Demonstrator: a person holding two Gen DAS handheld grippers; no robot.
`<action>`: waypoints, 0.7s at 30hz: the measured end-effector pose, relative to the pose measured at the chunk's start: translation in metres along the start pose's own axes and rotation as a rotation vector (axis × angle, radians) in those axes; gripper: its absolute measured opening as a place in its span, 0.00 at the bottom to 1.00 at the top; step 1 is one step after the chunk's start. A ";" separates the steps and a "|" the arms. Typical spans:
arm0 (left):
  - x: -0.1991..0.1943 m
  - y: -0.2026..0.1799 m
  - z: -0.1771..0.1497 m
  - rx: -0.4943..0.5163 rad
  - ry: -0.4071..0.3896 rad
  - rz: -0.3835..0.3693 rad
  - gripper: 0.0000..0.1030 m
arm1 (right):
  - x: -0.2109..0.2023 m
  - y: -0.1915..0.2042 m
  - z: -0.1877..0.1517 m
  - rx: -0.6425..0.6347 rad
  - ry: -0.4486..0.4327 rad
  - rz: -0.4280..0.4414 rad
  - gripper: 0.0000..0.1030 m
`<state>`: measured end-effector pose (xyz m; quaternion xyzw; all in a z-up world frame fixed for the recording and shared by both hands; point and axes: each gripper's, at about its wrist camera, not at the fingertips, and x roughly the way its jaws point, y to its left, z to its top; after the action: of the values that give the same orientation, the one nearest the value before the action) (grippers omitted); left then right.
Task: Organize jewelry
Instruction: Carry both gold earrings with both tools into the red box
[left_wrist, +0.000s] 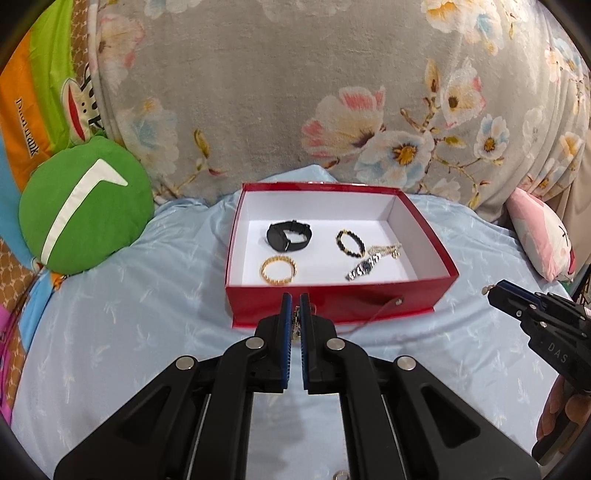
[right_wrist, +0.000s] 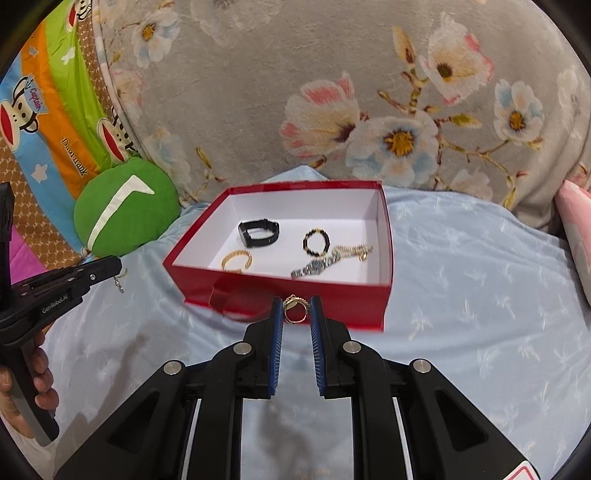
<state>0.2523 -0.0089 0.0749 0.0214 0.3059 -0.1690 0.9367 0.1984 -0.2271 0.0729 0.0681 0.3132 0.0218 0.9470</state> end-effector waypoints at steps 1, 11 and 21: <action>0.006 0.000 0.007 -0.002 0.002 -0.010 0.03 | 0.006 0.000 0.008 -0.009 0.000 -0.002 0.13; 0.085 -0.013 0.070 -0.002 0.033 -0.032 0.03 | 0.078 -0.005 0.075 -0.070 0.019 -0.024 0.13; 0.175 -0.026 0.104 0.023 0.101 -0.009 0.03 | 0.174 -0.016 0.120 -0.050 0.103 -0.022 0.13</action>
<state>0.4352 -0.1012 0.0593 0.0393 0.3510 -0.1752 0.9190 0.4093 -0.2420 0.0631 0.0397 0.3618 0.0227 0.9311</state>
